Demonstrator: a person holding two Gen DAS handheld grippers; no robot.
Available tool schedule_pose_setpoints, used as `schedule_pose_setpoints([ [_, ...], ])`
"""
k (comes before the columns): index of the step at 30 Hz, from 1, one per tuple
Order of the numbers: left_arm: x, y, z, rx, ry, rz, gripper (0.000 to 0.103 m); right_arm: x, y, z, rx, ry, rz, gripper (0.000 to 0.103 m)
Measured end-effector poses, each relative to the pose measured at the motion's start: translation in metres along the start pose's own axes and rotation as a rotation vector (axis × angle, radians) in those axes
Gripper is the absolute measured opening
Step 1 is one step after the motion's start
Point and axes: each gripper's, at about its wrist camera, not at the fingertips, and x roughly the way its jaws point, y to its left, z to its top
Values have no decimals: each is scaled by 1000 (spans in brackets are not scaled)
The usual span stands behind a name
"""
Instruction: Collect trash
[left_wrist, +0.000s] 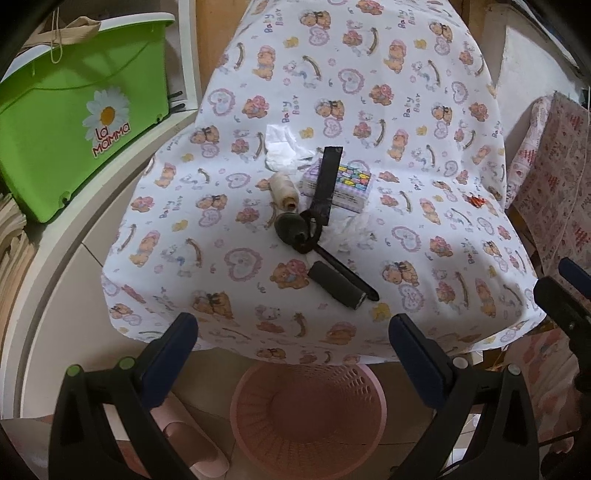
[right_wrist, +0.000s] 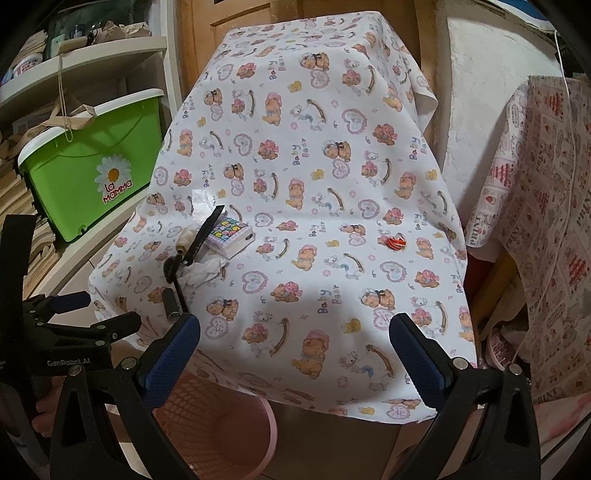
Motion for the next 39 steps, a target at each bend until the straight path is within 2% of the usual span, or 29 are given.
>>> schedule_pose_setpoints([
  [5, 3, 0, 1, -21, 19, -44, 103, 0, 0, 0, 4, -1, 3, 103],
  [9, 6, -5, 0, 5, 25, -21, 101, -1, 0, 0, -3, -3, 1, 103],
  [16, 15, -13, 9, 15, 47, -109, 68, -1, 0, 0, -1, 6, 0, 103],
  [20, 31, -12, 13, -38, 93, -159, 53, 0, 1, 0, 0, 7, 0, 103],
  [24, 44, -12, 25, -93, 115, -144, 49, 1, 1, -1, -8, 16, -3, 103],
  [27, 47, -16, 27, -82, 121, -134, 45, 2, 2, -3, -27, 17, -14, 103],
  [29, 54, -20, 25, -69, 152, -109, 37, 3, 2, -3, -35, 15, -27, 103],
  [30, 56, -20, 24, -68, 157, -104, 38, 4, 2, -3, -34, 15, -30, 103],
  [33, 54, -23, 25, -43, 141, -63, 28, 7, -4, -2, -13, 23, -34, 103],
  [37, 50, -18, 23, -36, 136, -82, 11, 7, -14, -1, 25, 24, -33, 103],
  [39, 48, -14, 25, -41, 129, -81, 9, 7, -19, 0, 45, 25, -31, 103],
])
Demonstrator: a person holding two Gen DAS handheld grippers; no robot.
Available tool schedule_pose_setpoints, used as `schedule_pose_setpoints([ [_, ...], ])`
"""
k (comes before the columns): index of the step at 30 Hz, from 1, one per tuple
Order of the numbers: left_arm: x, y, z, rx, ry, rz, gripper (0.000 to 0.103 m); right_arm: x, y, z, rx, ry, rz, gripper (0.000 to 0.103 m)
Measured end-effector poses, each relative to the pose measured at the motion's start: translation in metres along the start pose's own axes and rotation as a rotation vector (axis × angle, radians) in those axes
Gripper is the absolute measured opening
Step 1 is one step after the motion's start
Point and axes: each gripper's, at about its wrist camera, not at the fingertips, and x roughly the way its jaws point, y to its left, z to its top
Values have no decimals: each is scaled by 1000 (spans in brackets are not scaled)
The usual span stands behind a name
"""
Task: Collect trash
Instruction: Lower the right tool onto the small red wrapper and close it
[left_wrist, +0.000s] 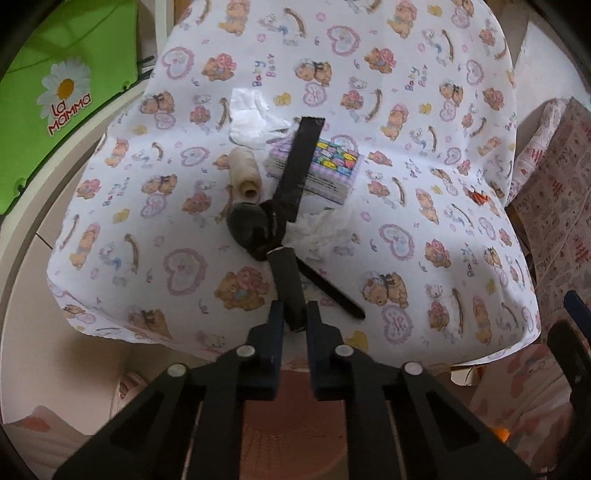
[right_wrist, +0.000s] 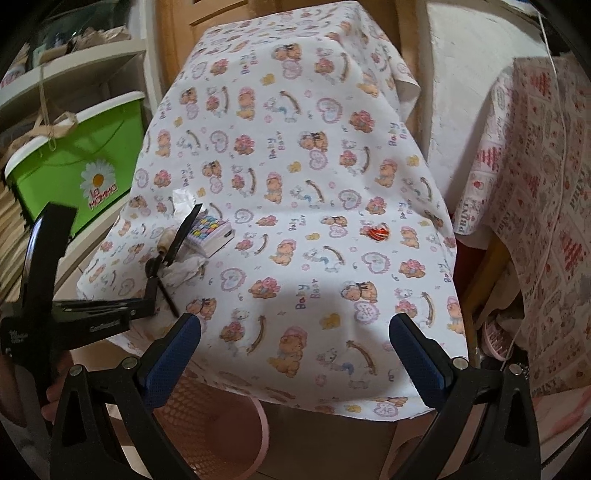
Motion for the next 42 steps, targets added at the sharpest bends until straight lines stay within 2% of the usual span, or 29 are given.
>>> schedule_pose_setpoints([
  [2, -5, 4, 2, -6, -19, 20, 9, 2, -4, 3, 6, 3, -6, 101],
  [4, -10, 11, 7, -25, -37, 8, 9, 4, -8, 10, -11, 11, -28, 95],
  [7, -17, 21, 13, -54, -65, -6, 9, 8, -20, 37, -6, 16, -9, 91],
  [10, -29, 28, 15, -54, -134, 45, 9, 22, -35, 68, 17, 19, -9, 86],
  [12, -33, 32, 17, -63, -164, 64, 8, 42, -42, 84, 22, 50, -20, 75],
  [13, -34, 35, 18, -75, -164, 42, 9, 58, -49, 92, 30, 77, -23, 72],
  [15, -33, 38, 20, -84, -162, 25, 9, 93, -63, 104, 57, 163, -39, 60],
  [17, -34, 38, 21, -70, -177, 58, 9, 117, -73, 109, 83, 217, -44, 52],
  [19, -38, 42, 21, -61, -193, 80, 9, 140, -84, 112, 126, 269, -31, 51],
  [22, -40, 49, 22, -72, -199, 84, 9, 158, -95, 113, 195, 303, -16, 45],
  [25, -39, 56, 21, -86, -192, 94, 9, 169, -99, 114, 203, 319, -42, 40],
  [28, -38, 59, 21, -92, -184, 96, 9, 180, -100, 114, 192, 345, -60, 27],
  [29, -39, 60, 22, -95, -183, 90, 9, 182, -100, 113, 189, 346, -57, 15],
  [30, -40, 61, 22, -100, -184, 82, 9, 184, -101, 111, 192, 353, -53, 7],
  [32, -42, 63, 22, -114, -182, 56, 9, 183, -103, 107, 213, 371, -32, 6],
  [38, -51, 68, 19, -151, -169, -50, 9, 141, -95, 99, 193, 307, 54, 4],
  [40, -51, 65, 18, -123, -176, -12, 9, 118, -86, 97, 203, 275, 127, 4],
  [41, -51, 65, 17, -118, -173, 17, 9, 111, -82, 96, 193, 263, 137, 4],
  [42, -52, 65, 14, -119, -171, 15, 9, 102, -76, 97, 165, 235, 121, 4],
])
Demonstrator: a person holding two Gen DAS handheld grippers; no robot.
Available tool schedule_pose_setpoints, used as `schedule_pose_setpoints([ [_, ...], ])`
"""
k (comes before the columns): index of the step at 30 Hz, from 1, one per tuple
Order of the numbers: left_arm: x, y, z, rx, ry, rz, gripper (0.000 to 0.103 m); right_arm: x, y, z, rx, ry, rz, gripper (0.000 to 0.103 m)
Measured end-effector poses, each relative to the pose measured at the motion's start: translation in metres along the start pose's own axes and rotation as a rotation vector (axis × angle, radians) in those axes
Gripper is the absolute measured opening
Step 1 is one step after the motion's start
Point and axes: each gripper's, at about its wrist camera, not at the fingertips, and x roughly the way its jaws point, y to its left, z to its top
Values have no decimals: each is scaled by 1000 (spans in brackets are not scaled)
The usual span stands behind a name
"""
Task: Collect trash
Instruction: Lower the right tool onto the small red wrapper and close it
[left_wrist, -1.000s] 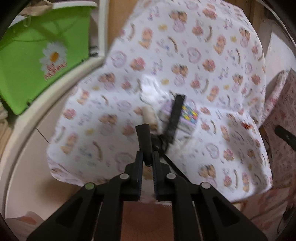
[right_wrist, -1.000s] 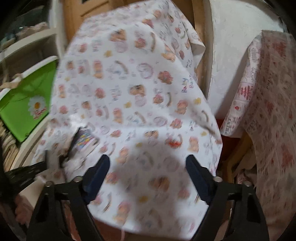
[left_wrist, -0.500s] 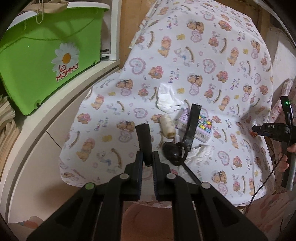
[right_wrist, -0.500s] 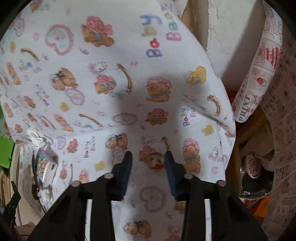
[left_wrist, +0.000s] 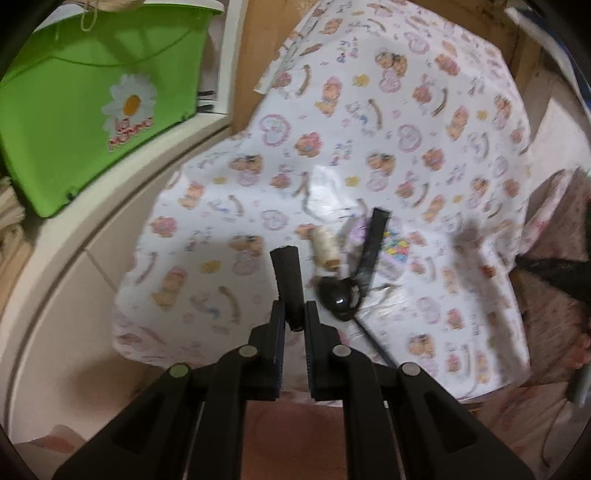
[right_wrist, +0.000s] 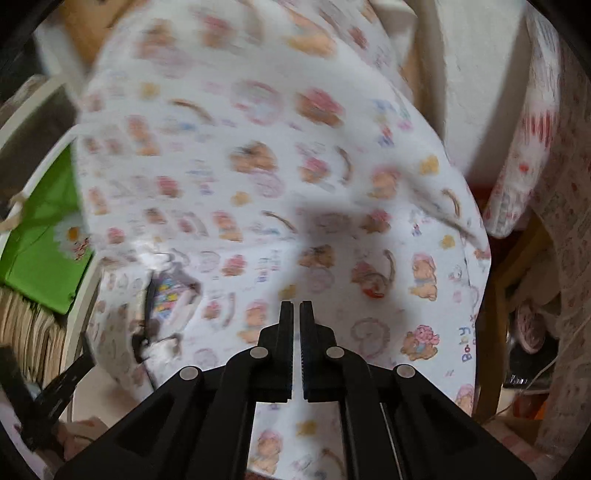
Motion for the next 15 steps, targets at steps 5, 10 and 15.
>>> schedule_pose_setpoints([
  [5, -20, -4, -9, 74, -72, 39, 8, -1, -7, 18, 22, -14, -148, 79],
  [10, -6, 9, -9, 42, -41, 91, 9, 28, -38, 30, 71, 30, -198, 83],
  [15, 3, 21, -6, -15, -12, 93, 8, 70, -49, 34, 62, 159, -241, 55],
])
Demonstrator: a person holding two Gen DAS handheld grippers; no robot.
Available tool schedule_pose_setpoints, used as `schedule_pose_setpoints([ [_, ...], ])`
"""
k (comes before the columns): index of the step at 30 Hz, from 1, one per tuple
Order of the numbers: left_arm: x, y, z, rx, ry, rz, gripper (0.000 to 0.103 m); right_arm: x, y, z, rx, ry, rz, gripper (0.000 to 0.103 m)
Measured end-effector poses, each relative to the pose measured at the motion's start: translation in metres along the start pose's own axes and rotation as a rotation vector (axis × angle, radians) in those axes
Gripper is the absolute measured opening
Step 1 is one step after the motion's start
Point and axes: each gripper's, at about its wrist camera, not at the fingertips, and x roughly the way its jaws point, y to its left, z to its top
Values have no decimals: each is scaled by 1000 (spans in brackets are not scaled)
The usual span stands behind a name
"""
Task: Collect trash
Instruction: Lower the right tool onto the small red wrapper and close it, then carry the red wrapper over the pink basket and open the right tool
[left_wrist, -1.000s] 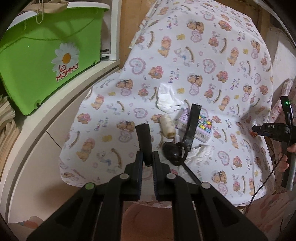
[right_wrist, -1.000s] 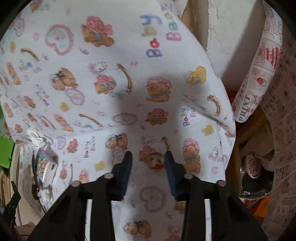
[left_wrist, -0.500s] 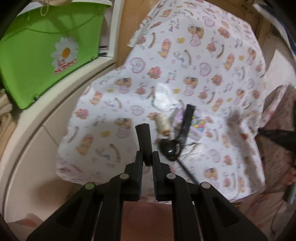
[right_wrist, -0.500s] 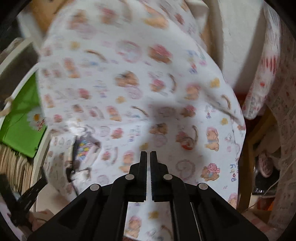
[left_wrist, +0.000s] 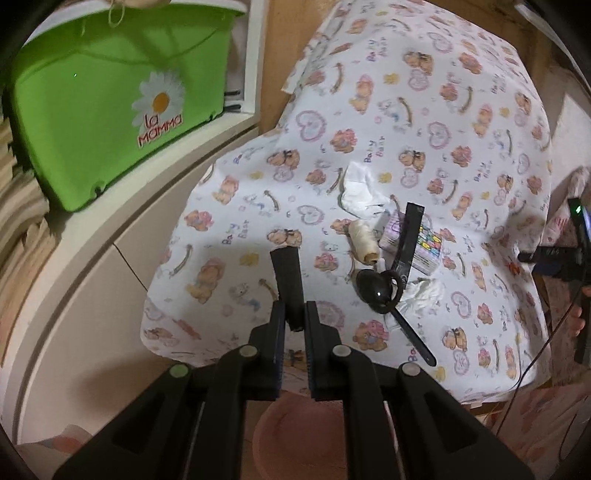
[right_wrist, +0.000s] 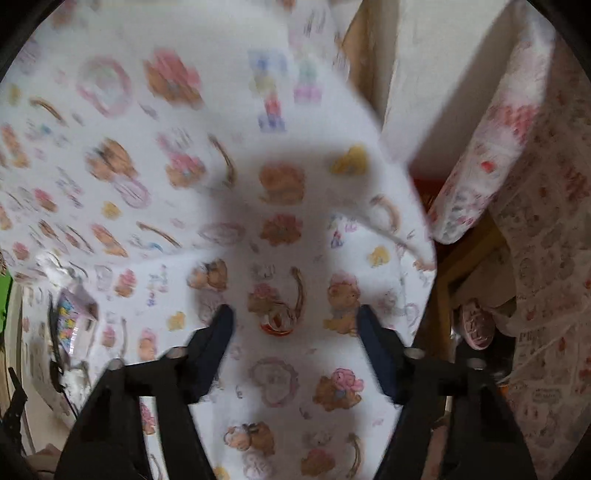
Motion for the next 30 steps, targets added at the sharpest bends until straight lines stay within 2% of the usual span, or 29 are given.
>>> schedule_pose_setpoints([
  [4, 0, 0, 2, 3, 1, -7, 9, 14, -1, 3, 0, 44, 53, 44],
  [7, 0, -3, 2, 9, 4, -12, 9, 21, 1, 4, -25, 44, 36, 30],
  [8, 0, -3, 2, 12, 7, -16, 9, 22, 1, 5, -32, 34, 28, 17],
  [12, -4, -3, 1, 1, 30, -62, 8, 10, 3, -3, -28, 58, 57, 9],
  [14, -10, 0, 0, -18, 54, -134, 9, -15, 17, -17, -81, 13, 109, 9],
  [16, -16, 1, -2, -26, 65, -182, 8, -43, 28, -34, -97, -15, 205, 9],
  [17, -18, 0, -4, -25, 66, -189, 8, -60, 35, -45, -101, -34, 265, 9],
  [21, -21, -4, -9, -7, 90, -203, 9, -111, 56, -82, -106, -94, 412, 9],
  [24, -24, -4, -15, -4, 116, -244, 8, -141, 84, -109, -63, -93, 509, 9],
  [27, -23, -5, -21, -3, 144, -257, 8, -180, 114, -142, -85, -144, 646, 9],
  [30, -18, -6, -28, -4, 187, -267, 8, -185, 132, -167, -116, -155, 655, 9],
])
